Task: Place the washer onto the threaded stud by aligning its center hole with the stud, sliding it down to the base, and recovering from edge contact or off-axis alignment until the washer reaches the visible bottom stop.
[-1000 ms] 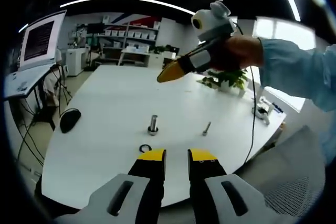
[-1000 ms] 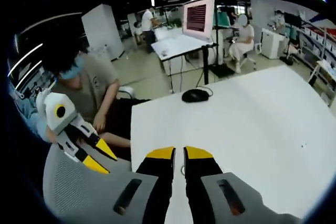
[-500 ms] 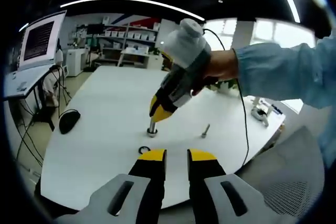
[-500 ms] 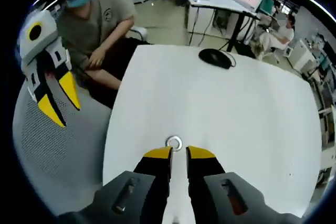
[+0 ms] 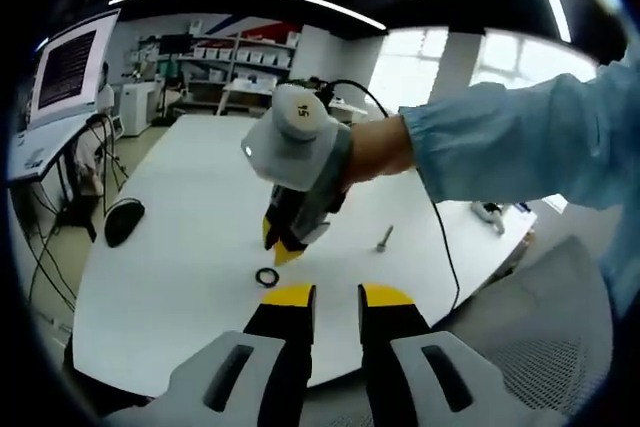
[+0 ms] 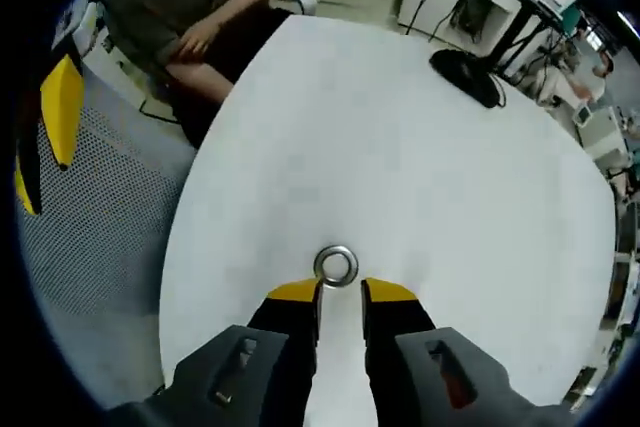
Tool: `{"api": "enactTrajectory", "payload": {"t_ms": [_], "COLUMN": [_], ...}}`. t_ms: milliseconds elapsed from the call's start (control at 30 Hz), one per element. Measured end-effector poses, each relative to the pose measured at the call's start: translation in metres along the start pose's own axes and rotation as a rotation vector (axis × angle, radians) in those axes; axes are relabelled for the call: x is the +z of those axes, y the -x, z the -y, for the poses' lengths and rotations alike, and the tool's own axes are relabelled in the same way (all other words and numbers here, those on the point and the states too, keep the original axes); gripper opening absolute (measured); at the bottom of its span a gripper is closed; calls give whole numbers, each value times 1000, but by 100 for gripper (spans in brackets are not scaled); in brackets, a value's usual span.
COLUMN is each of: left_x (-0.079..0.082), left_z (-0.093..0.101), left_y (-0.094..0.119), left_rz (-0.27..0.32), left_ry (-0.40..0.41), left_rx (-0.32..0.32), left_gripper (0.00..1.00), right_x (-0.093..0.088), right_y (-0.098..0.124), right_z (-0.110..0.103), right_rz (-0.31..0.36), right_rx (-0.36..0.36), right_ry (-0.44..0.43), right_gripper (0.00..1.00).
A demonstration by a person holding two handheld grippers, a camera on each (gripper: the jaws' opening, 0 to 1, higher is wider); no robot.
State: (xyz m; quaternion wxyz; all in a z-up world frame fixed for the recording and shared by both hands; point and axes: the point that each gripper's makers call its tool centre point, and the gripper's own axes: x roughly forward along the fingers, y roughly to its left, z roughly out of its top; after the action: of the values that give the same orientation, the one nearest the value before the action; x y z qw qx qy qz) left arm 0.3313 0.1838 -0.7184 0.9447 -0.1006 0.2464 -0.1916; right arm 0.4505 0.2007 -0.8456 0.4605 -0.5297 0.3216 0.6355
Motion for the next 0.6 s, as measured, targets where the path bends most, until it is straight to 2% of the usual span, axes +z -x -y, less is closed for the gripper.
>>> {"api": "enactTrajectory", "payload": {"t_ms": [167,600], "left_x": [3,3], "left_z": [0,-4], "left_y": [1,0], "left_rz": [21,11], "left_ry": [9,23], "left_rx": [-1,10], "left_gripper": [15,15], "right_x": [-2,9], "right_y": [-14,-32], "right_z": [5,12], "right_rz": [-30,-39], "right_rx": [6,52], "right_ry": [14,99], "right_gripper": [20,20]}}
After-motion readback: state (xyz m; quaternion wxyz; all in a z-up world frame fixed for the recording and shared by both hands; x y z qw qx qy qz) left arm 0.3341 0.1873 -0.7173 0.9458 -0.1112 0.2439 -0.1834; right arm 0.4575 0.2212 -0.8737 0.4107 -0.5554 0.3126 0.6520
